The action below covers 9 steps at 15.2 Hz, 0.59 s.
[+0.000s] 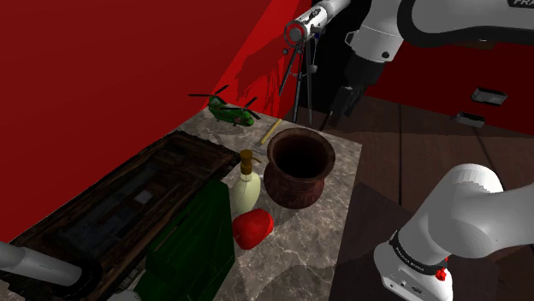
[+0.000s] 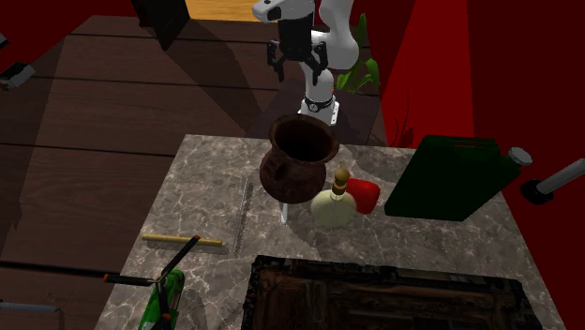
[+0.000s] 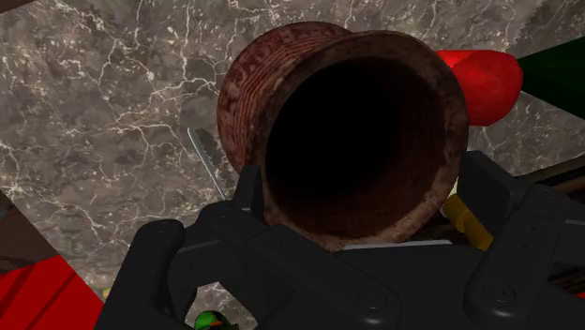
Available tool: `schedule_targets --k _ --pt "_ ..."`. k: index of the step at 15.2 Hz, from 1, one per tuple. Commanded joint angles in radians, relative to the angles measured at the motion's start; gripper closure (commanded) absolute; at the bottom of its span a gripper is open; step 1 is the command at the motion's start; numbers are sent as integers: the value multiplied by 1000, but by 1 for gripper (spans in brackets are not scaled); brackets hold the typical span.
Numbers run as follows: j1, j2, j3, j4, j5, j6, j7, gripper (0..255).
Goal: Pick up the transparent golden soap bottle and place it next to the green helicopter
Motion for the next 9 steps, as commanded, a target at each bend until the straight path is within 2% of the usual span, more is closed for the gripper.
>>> schedule_targets --k 1,9 --pt "0 0 0 0 0 0 0 0" --pt "49 215 132 35 50 217 91 0"
